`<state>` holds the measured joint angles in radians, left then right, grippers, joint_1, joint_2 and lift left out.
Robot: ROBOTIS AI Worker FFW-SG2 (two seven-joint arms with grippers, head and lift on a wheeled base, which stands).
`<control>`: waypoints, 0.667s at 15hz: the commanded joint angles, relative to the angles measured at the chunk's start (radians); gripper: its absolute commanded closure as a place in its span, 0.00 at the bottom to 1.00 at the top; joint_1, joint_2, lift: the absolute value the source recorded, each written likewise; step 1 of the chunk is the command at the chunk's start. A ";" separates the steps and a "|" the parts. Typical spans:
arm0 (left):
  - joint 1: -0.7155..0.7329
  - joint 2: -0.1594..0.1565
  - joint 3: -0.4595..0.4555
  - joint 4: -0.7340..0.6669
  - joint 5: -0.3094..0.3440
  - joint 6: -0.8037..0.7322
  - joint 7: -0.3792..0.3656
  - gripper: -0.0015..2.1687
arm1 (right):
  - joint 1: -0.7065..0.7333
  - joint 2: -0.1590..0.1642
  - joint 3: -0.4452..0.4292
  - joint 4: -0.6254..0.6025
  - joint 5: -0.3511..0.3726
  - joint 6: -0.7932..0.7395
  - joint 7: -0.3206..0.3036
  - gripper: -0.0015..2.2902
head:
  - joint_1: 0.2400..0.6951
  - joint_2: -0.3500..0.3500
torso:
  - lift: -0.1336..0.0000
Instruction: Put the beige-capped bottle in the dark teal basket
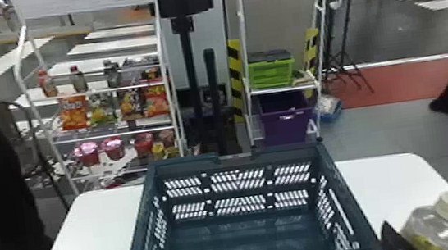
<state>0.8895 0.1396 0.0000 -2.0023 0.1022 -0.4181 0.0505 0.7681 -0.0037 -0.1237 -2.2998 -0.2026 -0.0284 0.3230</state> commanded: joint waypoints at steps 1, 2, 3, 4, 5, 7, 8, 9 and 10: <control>0.000 0.000 -0.002 0.002 -0.001 -0.009 0.000 0.07 | -0.056 0.005 0.022 -0.024 0.000 0.086 -0.009 1.00 | 0.57 0.50 | 1.00; -0.001 0.002 -0.005 0.002 -0.001 -0.009 0.000 0.07 | -0.087 0.005 0.036 -0.032 0.002 0.144 -0.016 1.00 | 0.57 0.50 | 1.00; -0.003 0.002 -0.005 0.002 -0.001 -0.009 0.002 0.07 | -0.127 0.002 0.062 -0.053 0.011 0.203 -0.028 1.00 | 0.57 0.50 | 1.00; -0.004 0.002 -0.005 0.004 -0.001 -0.009 0.000 0.07 | -0.164 -0.001 0.084 -0.056 0.015 0.264 -0.050 1.00 | 0.57 0.50 | 1.00; -0.004 0.002 -0.005 0.005 -0.001 -0.009 0.000 0.07 | -0.211 -0.012 0.105 -0.072 0.020 0.341 -0.071 1.00 | 0.57 0.50 | 1.00; -0.003 0.002 -0.005 0.010 -0.001 -0.015 0.000 0.07 | -0.311 -0.033 0.154 -0.073 0.037 0.503 -0.119 1.00 | 0.57 0.50 | 1.00; -0.003 0.002 -0.005 0.016 0.001 -0.024 0.000 0.07 | -0.363 -0.047 0.179 -0.082 0.037 0.598 -0.142 1.00 | 0.57 0.50 | 1.00; -0.006 0.002 -0.003 0.020 0.002 -0.027 0.000 0.07 | -0.417 -0.056 0.206 -0.082 0.042 0.687 -0.167 1.00 | 0.57 0.50 | 1.00; -0.006 0.002 -0.003 0.028 0.004 -0.037 0.000 0.07 | -0.463 -0.055 0.228 -0.076 0.051 0.761 -0.183 1.00 | 0.57 0.50 | 1.00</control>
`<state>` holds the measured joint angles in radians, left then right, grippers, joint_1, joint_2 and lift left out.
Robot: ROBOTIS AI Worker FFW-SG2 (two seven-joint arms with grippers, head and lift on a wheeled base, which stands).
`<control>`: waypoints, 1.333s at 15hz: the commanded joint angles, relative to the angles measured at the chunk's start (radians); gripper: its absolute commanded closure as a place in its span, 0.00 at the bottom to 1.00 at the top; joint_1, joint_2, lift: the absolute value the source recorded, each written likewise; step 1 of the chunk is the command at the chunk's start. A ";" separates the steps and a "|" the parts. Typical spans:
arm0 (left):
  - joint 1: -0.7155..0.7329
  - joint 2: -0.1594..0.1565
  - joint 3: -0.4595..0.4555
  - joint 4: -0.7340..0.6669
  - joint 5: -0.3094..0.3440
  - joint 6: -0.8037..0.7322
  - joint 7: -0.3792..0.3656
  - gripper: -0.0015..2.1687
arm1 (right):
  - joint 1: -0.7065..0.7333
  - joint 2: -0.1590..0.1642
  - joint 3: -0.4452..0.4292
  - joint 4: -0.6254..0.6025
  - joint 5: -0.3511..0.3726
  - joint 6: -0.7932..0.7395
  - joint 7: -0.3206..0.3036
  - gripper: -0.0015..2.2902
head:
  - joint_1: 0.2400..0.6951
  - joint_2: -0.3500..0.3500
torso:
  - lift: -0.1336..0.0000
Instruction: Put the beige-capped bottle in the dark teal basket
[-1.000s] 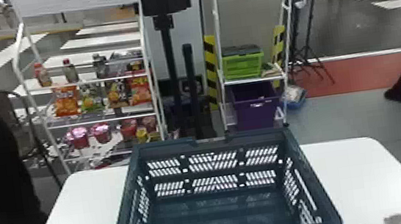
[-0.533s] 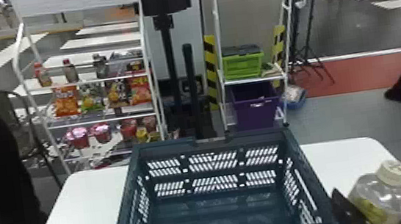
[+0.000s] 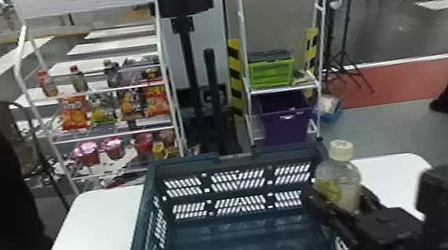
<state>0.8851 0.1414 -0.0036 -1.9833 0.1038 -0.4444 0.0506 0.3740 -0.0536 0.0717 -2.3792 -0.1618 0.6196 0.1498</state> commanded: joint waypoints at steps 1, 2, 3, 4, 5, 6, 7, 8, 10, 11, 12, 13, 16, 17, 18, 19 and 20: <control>-0.003 0.001 0.000 0.012 0.004 -0.013 0.000 0.07 | -0.126 -0.003 0.056 0.012 0.021 0.205 -0.019 1.00 | 0.57 0.50 | 1.00; -0.006 0.000 0.000 0.015 0.004 -0.013 -0.001 0.07 | -0.176 -0.002 0.077 0.021 0.024 0.282 -0.044 1.00 | 0.57 0.50 | 1.00; -0.009 0.000 0.000 0.018 0.005 -0.013 -0.001 0.07 | -0.233 0.000 0.091 0.028 0.022 0.411 -0.062 1.00 | 0.57 0.50 | 1.00; -0.011 0.000 0.000 0.021 0.007 -0.013 -0.001 0.07 | -0.280 0.003 0.106 0.032 0.024 0.524 -0.084 1.00 | 0.57 0.50 | 1.00; -0.011 0.000 0.000 0.026 0.007 -0.013 -0.003 0.07 | -0.330 0.009 0.114 0.048 0.018 0.628 -0.095 1.00 | 0.57 0.50 | 1.00; -0.011 0.000 0.000 0.027 0.007 -0.016 -0.003 0.07 | -0.374 0.014 0.126 0.067 0.018 0.708 -0.096 1.00 | 0.57 0.50 | 1.00; -0.012 0.000 0.000 0.029 0.007 -0.016 -0.003 0.07 | -0.420 0.023 0.132 0.090 0.007 0.797 -0.098 1.00 | 0.57 0.50 | 1.00; -0.012 0.000 0.000 0.029 0.007 -0.016 -0.003 0.07 | -0.451 0.029 0.138 0.113 0.002 0.840 -0.108 1.00 | 0.57 0.50 | 1.00; -0.011 0.000 -0.001 0.027 0.007 -0.016 -0.003 0.07 | -0.512 0.044 0.155 0.190 0.004 0.852 -0.125 1.00 | 0.57 0.50 | 1.00; -0.011 0.000 -0.001 0.027 0.007 -0.016 -0.003 0.07 | -0.532 0.051 0.165 0.219 0.005 0.862 -0.139 1.00 | 0.57 0.50 | 1.00; -0.011 0.000 -0.001 0.029 0.007 -0.016 -0.003 0.07 | -0.553 0.055 0.171 0.259 0.007 0.862 -0.147 1.00 | 0.57 0.50 | 1.00; -0.011 0.000 -0.001 0.031 0.007 -0.016 -0.003 0.07 | -0.573 0.055 0.178 0.291 0.010 0.859 -0.147 1.00 | 0.57 0.50 | 1.00; -0.009 0.000 -0.001 0.038 0.007 -0.032 -0.003 0.07 | -0.633 0.055 0.209 0.405 0.010 0.859 -0.148 1.00 | 0.57 0.50 | 1.00; -0.008 0.000 -0.001 0.038 0.007 -0.041 -0.003 0.07 | -0.652 0.055 0.217 0.442 0.010 0.859 -0.148 1.00 | 0.57 0.50 | 1.00; -0.006 0.000 -0.001 0.038 0.007 -0.041 -0.001 0.07 | -0.667 0.055 0.223 0.482 0.007 0.859 -0.148 1.00 | 0.57 0.50 | 1.00; -0.006 -0.002 -0.001 0.040 0.007 -0.041 -0.001 0.07 | -0.679 0.055 0.231 0.506 0.005 0.859 -0.148 1.00 | 0.57 0.50 | 1.00; -0.006 -0.002 -0.001 0.040 0.007 -0.041 -0.001 0.07 | -0.684 0.055 0.235 0.518 0.005 0.855 -0.148 1.00 | 0.57 0.50 | 1.00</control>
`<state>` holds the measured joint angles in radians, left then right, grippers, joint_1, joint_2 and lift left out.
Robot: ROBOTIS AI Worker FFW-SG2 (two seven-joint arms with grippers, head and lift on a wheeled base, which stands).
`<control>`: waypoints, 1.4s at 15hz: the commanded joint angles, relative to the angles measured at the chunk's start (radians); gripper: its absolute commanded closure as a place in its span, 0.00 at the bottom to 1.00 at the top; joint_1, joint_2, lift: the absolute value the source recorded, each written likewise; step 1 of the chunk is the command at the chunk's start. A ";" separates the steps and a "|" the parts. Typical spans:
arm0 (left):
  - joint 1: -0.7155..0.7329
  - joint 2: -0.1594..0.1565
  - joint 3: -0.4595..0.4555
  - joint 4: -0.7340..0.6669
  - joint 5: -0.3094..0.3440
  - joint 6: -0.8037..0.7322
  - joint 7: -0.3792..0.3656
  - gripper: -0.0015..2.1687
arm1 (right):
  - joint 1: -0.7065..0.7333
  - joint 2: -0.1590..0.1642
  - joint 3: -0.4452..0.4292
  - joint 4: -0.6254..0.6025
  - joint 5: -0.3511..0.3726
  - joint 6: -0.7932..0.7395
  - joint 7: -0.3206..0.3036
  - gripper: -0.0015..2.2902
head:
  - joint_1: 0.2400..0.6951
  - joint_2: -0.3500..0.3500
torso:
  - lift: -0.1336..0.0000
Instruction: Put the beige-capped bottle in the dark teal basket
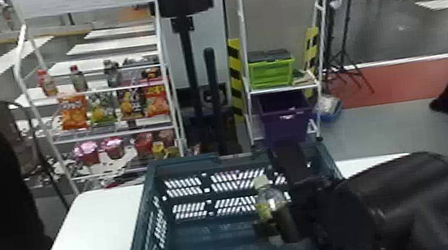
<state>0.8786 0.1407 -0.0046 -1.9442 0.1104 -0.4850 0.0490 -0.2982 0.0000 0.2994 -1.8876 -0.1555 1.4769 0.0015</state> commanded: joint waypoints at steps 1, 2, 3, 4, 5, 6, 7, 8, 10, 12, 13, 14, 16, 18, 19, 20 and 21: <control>0.000 -0.001 0.000 0.002 0.000 -0.003 0.000 0.07 | -0.018 0.001 0.009 0.041 0.001 -0.002 0.000 1.00 | 0.57 0.50 | 1.00; 0.002 -0.001 0.000 0.005 0.002 -0.013 0.000 0.07 | -0.022 0.001 0.012 0.056 -0.006 0.001 0.000 1.00 | 0.57 0.50 | 1.00; 0.003 -0.001 0.000 0.005 0.002 -0.016 0.000 0.07 | -0.026 0.001 0.010 0.065 -0.015 -0.002 0.000 1.00 | 0.57 0.50 | 1.00; 0.003 -0.001 0.000 0.008 0.003 -0.022 0.000 0.07 | -0.030 0.001 0.010 0.073 -0.026 0.001 0.000 1.00 | 0.57 0.50 | 1.00; 0.003 -0.001 0.000 0.010 0.003 -0.025 0.000 0.07 | -0.033 0.001 0.010 0.076 -0.027 0.001 0.000 1.00 | 0.57 0.50 | 1.00; 0.005 -0.001 0.002 0.011 0.003 -0.034 0.002 0.07 | -0.033 0.001 0.014 0.078 -0.027 0.001 0.002 1.00 | 0.57 0.50 | 1.00; 0.005 -0.001 0.002 0.011 0.003 -0.037 0.002 0.07 | -0.033 0.001 0.015 0.078 -0.029 0.007 0.002 1.00 | 0.57 0.50 | 1.00; 0.006 -0.001 0.003 0.011 0.003 -0.037 0.002 0.07 | -0.033 0.001 0.014 0.076 -0.038 0.017 0.002 0.98 | 0.57 0.50 | 1.00; 0.010 -0.001 0.005 0.013 0.003 -0.049 0.002 0.07 | -0.033 0.001 0.014 0.068 -0.045 0.053 0.000 0.78 | 0.57 0.50 | 1.00; 0.013 -0.001 0.005 0.013 0.003 -0.056 0.002 0.07 | -0.032 0.001 0.014 0.062 -0.050 0.095 -0.025 0.21 | 0.57 0.50 | 1.00; 0.014 -0.001 0.006 0.014 0.005 -0.062 0.002 0.07 | -0.032 0.001 0.012 0.061 -0.055 0.095 -0.029 0.01 | 0.57 0.50 | 1.00; 0.017 -0.001 0.006 0.014 0.005 -0.068 0.002 0.07 | -0.030 0.001 0.010 0.058 -0.055 0.095 -0.032 0.00 | 0.57 0.50 | 1.00; 0.020 -0.001 0.006 0.016 0.005 -0.077 0.002 0.07 | -0.019 0.001 0.007 0.041 -0.055 0.095 -0.032 0.00 | 0.57 0.50 | 1.00; 0.022 -0.001 0.006 0.016 0.005 -0.083 0.002 0.07 | -0.013 0.001 0.004 0.019 -0.055 0.095 -0.032 0.01 | 0.57 0.50 | 1.00; 0.023 -0.001 0.006 0.016 0.005 -0.086 0.002 0.07 | -0.006 0.001 0.004 -0.004 -0.055 0.095 -0.032 0.01 | 0.57 0.50 | 1.00; 0.026 -0.001 0.006 0.014 0.005 -0.092 0.002 0.07 | 0.004 0.001 0.003 -0.031 -0.055 0.095 -0.032 0.01 | 0.57 0.50 | 1.00; 0.028 -0.001 0.006 0.014 0.005 -0.108 0.000 0.07 | 0.021 0.001 0.000 -0.067 -0.055 0.095 -0.032 0.01 | 0.57 0.50 | 1.00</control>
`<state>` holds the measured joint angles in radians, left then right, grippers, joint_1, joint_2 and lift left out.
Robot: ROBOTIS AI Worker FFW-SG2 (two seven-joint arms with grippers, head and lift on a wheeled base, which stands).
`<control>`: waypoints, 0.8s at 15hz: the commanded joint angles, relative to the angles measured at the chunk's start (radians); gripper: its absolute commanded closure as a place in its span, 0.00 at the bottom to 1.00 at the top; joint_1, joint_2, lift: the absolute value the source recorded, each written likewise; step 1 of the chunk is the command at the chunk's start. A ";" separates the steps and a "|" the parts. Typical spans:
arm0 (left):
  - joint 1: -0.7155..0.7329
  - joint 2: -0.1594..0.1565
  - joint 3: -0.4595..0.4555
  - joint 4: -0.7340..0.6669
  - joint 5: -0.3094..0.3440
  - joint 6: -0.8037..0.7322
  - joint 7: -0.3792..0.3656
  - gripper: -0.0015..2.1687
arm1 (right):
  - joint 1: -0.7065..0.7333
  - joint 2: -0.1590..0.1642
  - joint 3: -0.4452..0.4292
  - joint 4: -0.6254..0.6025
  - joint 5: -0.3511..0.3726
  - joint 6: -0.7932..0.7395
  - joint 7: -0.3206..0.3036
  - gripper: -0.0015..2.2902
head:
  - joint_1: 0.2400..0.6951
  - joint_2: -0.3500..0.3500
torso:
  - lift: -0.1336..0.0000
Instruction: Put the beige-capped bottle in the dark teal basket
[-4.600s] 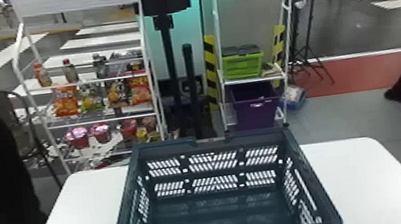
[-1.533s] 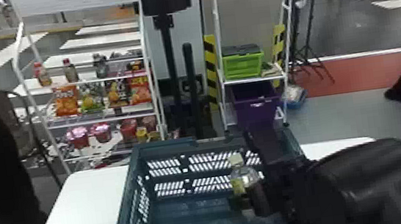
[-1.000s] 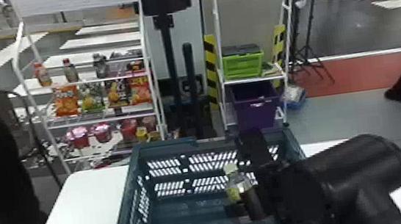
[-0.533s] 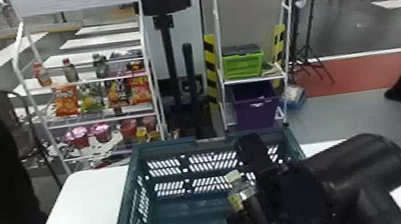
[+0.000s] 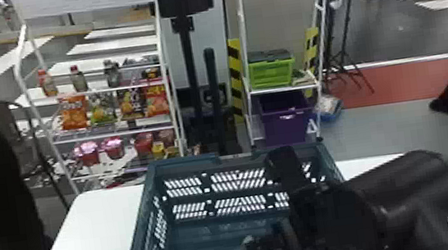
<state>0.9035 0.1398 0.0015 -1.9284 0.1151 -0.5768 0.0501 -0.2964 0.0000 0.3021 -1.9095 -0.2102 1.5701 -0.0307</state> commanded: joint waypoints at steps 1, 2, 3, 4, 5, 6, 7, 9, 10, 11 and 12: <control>0.005 0.000 0.000 -0.001 0.000 -0.019 0.001 0.07 | 0.040 0.001 -0.009 -0.088 0.002 0.002 0.000 0.01 | 0.57 0.50 | 1.00; 0.009 0.000 0.000 0.000 0.000 -0.028 0.001 0.07 | 0.077 0.001 -0.014 -0.131 0.003 -0.061 0.000 0.02 | 0.57 0.50 | 1.00; 0.011 0.000 0.000 0.002 0.000 -0.037 0.001 0.07 | 0.112 0.001 -0.021 -0.171 0.005 -0.138 0.006 0.02 | 0.57 0.50 | 1.00; 0.012 0.000 0.000 0.002 0.000 -0.041 0.001 0.07 | 0.155 -0.025 -0.029 -0.209 0.005 -0.206 0.017 0.02 | 0.57 0.50 | 1.00; 0.014 0.000 0.000 0.002 0.000 -0.044 0.001 0.07 | 0.201 -0.049 -0.043 -0.250 0.006 -0.282 0.029 0.02 | 0.57 0.50 | 1.00; 0.015 0.000 -0.002 0.002 0.000 -0.044 0.001 0.07 | 0.250 -0.074 -0.060 -0.278 0.006 -0.368 0.041 0.02 | 0.57 0.50 | 1.00; 0.015 0.000 -0.003 0.002 0.000 -0.044 0.001 0.07 | 0.306 -0.100 -0.075 -0.303 0.002 -0.454 0.060 0.02 | 0.57 0.50 | 1.00; 0.015 -0.002 -0.008 -0.001 -0.003 -0.044 0.001 0.07 | 0.411 -0.135 -0.113 -0.353 0.003 -0.552 0.066 0.02 | 0.57 0.50 | 1.00; 0.017 -0.002 -0.009 -0.001 -0.005 -0.047 0.001 0.07 | 0.477 -0.149 -0.133 -0.375 0.003 -0.638 0.066 0.02 | 0.57 0.50 | 1.00; 0.018 -0.003 -0.011 0.000 -0.006 -0.050 0.001 0.07 | 0.536 -0.156 -0.146 -0.379 0.002 -0.742 0.066 0.02 | 0.57 0.50 | 1.00; 0.018 -0.005 -0.011 0.002 -0.006 -0.050 0.001 0.07 | 0.603 -0.164 -0.166 -0.393 0.006 -0.862 0.068 0.02 | 0.57 0.50 | 1.00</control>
<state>0.9210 0.1368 -0.0084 -1.9291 0.1100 -0.6249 0.0506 0.2121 -0.1515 0.1623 -2.2840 -0.2072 0.8682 0.0354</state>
